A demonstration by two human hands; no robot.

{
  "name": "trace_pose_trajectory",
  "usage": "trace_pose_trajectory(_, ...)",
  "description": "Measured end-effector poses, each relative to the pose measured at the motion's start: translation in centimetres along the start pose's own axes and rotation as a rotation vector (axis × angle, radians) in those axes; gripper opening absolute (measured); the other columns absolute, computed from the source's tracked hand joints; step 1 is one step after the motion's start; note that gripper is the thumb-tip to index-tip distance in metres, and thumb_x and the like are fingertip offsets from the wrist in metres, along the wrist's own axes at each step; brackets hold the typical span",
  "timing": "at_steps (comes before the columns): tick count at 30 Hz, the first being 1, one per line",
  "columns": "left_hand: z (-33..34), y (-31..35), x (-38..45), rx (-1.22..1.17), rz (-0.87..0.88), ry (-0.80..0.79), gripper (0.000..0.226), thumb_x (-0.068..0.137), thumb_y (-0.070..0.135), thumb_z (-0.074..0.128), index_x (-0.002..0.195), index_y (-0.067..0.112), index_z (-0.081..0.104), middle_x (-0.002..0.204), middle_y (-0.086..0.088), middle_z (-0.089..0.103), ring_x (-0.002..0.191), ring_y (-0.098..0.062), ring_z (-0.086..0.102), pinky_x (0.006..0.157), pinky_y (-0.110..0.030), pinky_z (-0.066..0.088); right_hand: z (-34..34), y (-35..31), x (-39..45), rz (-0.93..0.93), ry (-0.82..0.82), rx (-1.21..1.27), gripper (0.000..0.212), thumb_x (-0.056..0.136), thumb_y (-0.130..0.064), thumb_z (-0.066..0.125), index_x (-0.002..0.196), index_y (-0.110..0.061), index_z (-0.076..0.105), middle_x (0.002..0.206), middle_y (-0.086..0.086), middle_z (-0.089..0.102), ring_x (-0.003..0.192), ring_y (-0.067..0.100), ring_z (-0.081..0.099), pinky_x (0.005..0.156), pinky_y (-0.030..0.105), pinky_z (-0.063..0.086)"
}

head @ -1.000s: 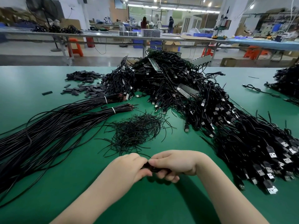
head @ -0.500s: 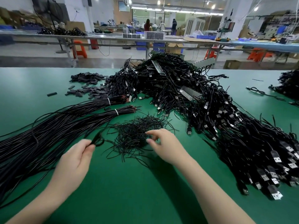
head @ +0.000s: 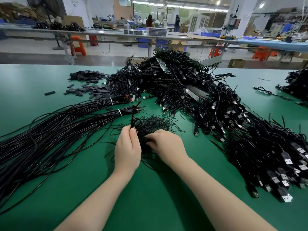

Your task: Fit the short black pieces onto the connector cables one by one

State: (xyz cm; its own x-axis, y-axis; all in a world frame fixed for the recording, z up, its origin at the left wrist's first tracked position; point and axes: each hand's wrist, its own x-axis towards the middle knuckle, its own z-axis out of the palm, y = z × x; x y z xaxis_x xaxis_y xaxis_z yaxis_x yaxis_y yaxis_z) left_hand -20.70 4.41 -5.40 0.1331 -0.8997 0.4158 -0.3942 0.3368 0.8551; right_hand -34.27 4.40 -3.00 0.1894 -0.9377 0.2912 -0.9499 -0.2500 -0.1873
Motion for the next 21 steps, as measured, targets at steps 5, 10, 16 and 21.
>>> trace_pose_trajectory(5,0.2,-0.2,0.0,0.083,0.097,-0.045,0.031,0.098,0.042,0.028,0.085,0.022,0.047,0.075,0.01,0.056,0.074,-0.012,0.056,0.063,-0.038,0.044,0.4,0.1,-0.5,0.002,-0.009,-0.017,0.029,0.098,-0.038,0.049,0.123,-0.035,0.064,0.112,-0.002,0.061,0.102,0.023,0.061,0.072,0.031,0.047)
trace_pose_trajectory(10,0.0,-0.1,0.4,0.141,0.084,-0.021,0.032,0.099,0.041,0.028,0.085,0.022,0.05,0.071,0.01,0.059,0.07,-0.019,0.06,0.06,-0.041,0.048,-0.8,0.4,-0.4,0.112,-0.005,0.052,0.022,0.09,-0.045,0.061,0.107,-0.037,0.072,0.106,-0.013,0.068,0.101,0.013,0.061,0.076,0.028,0.051)
trace_pose_trajectory(16,0.1,0.0,0.4,0.193,0.079,-0.027,0.03,0.102,0.038,0.032,0.085,0.021,0.049,0.064,0.008,0.055,0.058,-0.014,0.052,0.051,-0.033,0.036,-2.9,1.3,-1.1,0.369,0.059,0.581,0.007,0.077,-0.036,0.08,0.081,-0.031,0.078,0.073,-0.017,0.07,0.066,0.0,0.062,0.06,0.016,0.047)
trace_pose_trajectory(21,0.1,0.3,0.2,0.237,0.134,-0.056,0.05,0.095,0.054,0.022,0.087,0.017,0.055,0.054,0.01,0.044,0.049,-0.006,0.042,0.046,-0.028,0.023,-4.6,1.6,-2.3,0.166,0.446,0.355,0.006,0.086,-0.025,0.072,0.088,-0.021,0.076,0.084,-0.011,0.071,0.073,0.005,0.06,0.073,0.03,0.053)
